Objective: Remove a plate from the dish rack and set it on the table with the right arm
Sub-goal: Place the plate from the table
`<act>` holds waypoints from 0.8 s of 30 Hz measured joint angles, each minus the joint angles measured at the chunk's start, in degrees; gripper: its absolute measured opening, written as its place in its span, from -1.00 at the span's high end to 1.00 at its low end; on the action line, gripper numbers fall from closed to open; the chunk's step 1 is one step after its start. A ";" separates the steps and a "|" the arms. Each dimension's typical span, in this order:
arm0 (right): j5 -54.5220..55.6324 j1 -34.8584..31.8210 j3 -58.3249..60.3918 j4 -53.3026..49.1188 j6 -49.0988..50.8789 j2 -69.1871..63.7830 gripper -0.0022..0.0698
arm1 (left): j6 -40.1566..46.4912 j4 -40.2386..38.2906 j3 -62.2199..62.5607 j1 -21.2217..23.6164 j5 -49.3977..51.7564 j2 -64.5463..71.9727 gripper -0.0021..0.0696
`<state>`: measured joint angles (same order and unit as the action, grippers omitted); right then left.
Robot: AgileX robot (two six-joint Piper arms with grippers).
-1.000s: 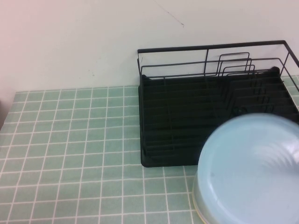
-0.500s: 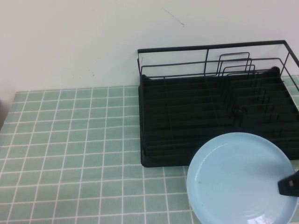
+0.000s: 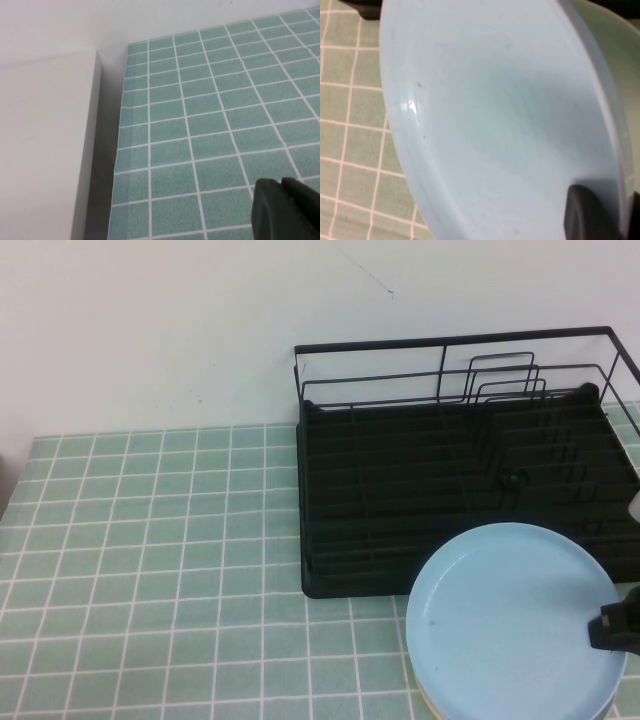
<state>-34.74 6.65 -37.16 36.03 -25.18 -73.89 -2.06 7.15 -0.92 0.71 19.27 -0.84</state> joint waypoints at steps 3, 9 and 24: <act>0.23 0.00 0.00 0.00 0.00 -0.81 0.72 | 0.00 0.00 0.00 0.00 0.00 0.00 0.95; 1.48 0.00 0.00 0.00 0.00 -2.60 0.72 | 0.00 0.00 0.00 0.00 0.00 0.00 0.95; 2.31 0.00 0.00 -0.10 0.00 -2.99 0.13 | 0.00 0.00 0.00 0.00 0.00 0.00 0.95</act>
<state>-32.43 6.65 -37.16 35.93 -25.18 -76.88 -2.06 7.15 -0.92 0.71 19.27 -0.84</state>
